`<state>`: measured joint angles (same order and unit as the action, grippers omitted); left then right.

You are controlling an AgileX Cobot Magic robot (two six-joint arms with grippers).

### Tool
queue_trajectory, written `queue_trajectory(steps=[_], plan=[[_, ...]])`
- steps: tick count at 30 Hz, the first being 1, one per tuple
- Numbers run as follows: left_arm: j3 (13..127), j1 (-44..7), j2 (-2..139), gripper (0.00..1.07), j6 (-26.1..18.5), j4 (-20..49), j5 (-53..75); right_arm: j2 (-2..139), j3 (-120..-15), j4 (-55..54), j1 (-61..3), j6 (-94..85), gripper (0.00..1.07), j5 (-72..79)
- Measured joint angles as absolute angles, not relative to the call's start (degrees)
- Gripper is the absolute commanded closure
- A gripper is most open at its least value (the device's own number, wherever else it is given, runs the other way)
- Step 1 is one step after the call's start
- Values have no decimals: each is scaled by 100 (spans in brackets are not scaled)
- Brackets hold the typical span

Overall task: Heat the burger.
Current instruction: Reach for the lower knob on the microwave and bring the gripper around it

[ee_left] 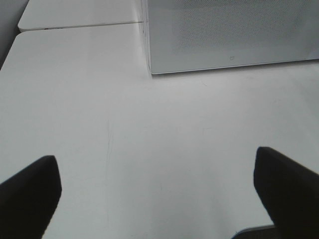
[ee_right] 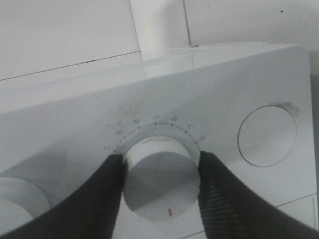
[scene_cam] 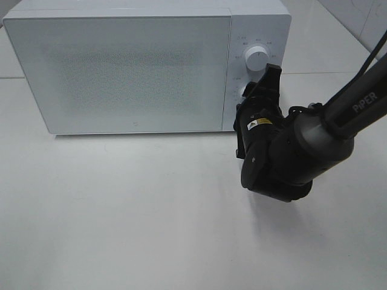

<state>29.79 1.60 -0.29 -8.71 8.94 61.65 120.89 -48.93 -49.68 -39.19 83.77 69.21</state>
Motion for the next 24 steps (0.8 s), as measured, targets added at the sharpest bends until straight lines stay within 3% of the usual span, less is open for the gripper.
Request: queue_trajectory(steps=[14,24], plan=[[2979,160,-29,9,-871,894,6165,12089,-4893,-4945,-3919,8566,105,6933],[2979,160,-29,9,-871,894,6165,12089,-4893,-5008,-3919,8400,85,6939]])
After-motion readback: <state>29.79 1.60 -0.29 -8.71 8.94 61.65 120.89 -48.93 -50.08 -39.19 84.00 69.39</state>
